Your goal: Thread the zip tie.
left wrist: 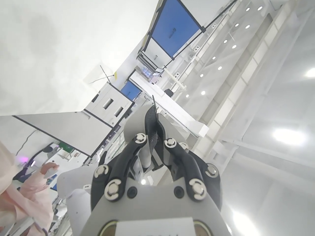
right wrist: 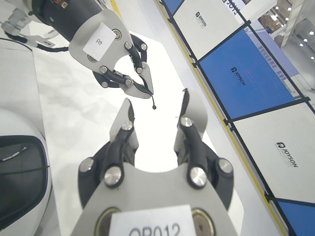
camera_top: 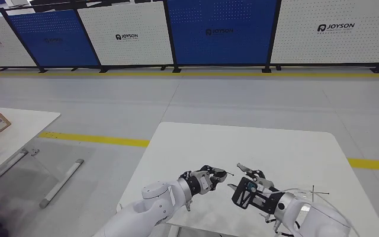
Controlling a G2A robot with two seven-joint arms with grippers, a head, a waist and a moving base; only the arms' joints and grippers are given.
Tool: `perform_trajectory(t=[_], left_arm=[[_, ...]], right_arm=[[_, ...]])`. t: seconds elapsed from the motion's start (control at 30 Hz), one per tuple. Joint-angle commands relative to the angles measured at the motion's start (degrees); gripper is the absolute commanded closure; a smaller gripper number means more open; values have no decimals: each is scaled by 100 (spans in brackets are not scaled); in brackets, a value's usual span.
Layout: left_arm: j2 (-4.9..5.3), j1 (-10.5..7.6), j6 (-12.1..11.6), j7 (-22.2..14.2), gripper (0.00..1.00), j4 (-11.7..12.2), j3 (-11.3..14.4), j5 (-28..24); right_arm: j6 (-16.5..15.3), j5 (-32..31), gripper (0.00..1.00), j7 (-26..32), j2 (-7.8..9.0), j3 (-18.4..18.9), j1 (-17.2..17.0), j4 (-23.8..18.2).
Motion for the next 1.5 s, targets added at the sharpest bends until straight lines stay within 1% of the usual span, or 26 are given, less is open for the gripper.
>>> perform_trajectory(t=[0.0, 0.07, 0.17, 0.2, 0.27, 0.3, 0.33, 0.37, 0.7, 0.73, 0.77, 0.83, 0.87, 0.93, 0.97, 1.03, 1.07, 1.13, 1.2, 1.27, 1.47], left_arm=[[-3, 20, -113, 40, 100, 7, 32, 393], [-6, 44, -259, 88, 100, 18, 103, 925], [-14, 60, -379, 189, 100, 69, 238, 1691], [-18, 60, -431, 222, 100, 86, 277, 1919], [-24, 65, -613, 367, 100, 131, 387, 2620], [-33, 86, -749, 441, 100, 156, 480, 3032], [-42, 99, -848, 478, 100, 184, 532, 3270], [-45, 103, -886, 488, 100, 187, 546, 3336], [-45, 103, -886, 488, 100, 187, 546, 3336], [-55, 116, -1016, 585, 100, 241, 535, 3465], [-68, 140, -1128, 652, 100, 269, 559, 3575], [-93, 154, -1265, 741, 100, 367, 610, 3814], [-109, 144, -1342, 815, 100, 436, 649, 4030], [-141, 128, -1518, 873, 100, 537, 715, 4290], [-162, 120, -1639, 886, 100, 611, 769, 4473], [-196, 117, -1858, 916, 100, 696, 855, 4746], [-218, 120, -2006, 932, 100, 748, 929, 4973], [-254, 143, -2222, 1009, 100, 800, 1031, 5297], [-291, 197, -2368, 1210, 100, 808, 1147, 5737], [-316, 233, -2392, 1344, 100, 782, 1191, 5864], [-316, 233, -2392, 1344, 100, 782, 1191, 5864]], right_arm=[[-5, 269, 0, -250, 61, 333, -240, 19], [-5, 578, 0, -371, 138, 676, -534, 62], [-5, 1129, 0, -227, 227, 1003, -863, 134], [-5, 1295, 0, -114, 249, 1036, -923, 168], [-5, 1712, 0, 272, 272, 1132, -924, 334], [7, 1795, 0, 428, 270, 1172, -883, 371], [7, 1795, 0, 428, 270, 1172, -883, 371], [7, 1795, 0, 428, 270, 1172, -883, 371], [-2, 1838, 0, 396, 266, 1164, -894, 371], [-5, 2285, 0, 294, 253, 1083, -928, 390], [-5, 2580, 0, 311, 259, 1039, -879, 414], [-5, 3316, 0, 402, 285, 922, -733, 536], [-5, 3830, 0, 534, 310, 846, -597, 635], [-5, 4525, 0, 688, 345, 758, -400, 825], [-5, 5066, 0, 808, 361, 692, -270, 947], [-5, 5770, 0, 956, 377, 626, -86, 1207], [-5, 6215, 0, 1078, 374, 570, 32, 1365], [-5, 6833, 0, 1257, 352, 457, 176, 1577], [-5, 7611, 0, 1655, 288, 282, 390, 1840], [-5, 8337, 0, 2185, 196, 112, 637, 2156], [-5, 8337, 0, 2185, 196, 112, 637, 2156]])
